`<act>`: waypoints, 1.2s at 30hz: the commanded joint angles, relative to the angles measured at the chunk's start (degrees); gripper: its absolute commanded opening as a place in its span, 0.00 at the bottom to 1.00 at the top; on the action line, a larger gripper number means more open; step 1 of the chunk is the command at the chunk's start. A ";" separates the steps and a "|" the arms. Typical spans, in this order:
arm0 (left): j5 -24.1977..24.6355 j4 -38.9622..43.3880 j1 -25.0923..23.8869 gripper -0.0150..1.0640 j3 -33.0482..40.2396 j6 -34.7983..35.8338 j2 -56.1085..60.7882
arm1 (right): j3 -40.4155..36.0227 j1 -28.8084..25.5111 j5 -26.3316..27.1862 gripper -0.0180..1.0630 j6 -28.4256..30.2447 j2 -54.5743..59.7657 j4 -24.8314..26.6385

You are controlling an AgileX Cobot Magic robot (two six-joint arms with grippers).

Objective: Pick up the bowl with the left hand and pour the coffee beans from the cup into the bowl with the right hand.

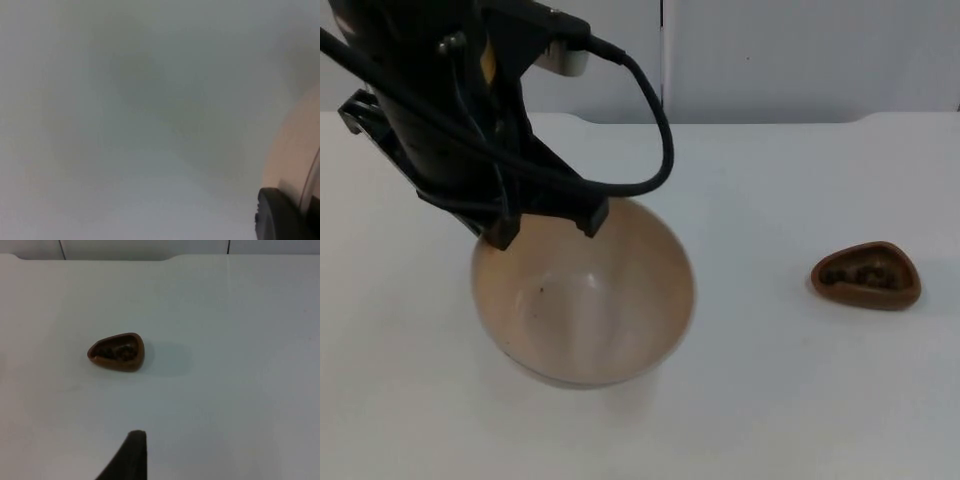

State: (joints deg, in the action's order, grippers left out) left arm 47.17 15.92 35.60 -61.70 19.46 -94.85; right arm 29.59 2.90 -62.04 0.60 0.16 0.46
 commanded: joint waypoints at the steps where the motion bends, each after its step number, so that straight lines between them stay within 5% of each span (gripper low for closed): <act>1: -0.46 -0.46 0.34 0.01 -0.28 0.53 0.52 | 0.00 -0.48 0.21 0.99 0.26 -0.16 0.23; 19: 0.23 -1.53 0.34 0.01 -0.28 0.53 0.52 | 0.00 -0.48 0.44 0.99 0.26 -0.16 -0.46; 25: 0.53 -1.55 0.34 0.01 -0.28 5.48 0.52 | 0.99 -0.48 0.52 0.99 0.26 0.12 -0.46; 36: 0.53 -1.31 0.34 0.01 -0.28 8.92 0.52 | 15.26 -0.48 0.04 0.99 0.02 23.85 0.27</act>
State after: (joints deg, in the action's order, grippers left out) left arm 47.76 14.81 35.68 -61.70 27.69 -94.85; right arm 43.30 2.90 -62.04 0.60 20.82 0.45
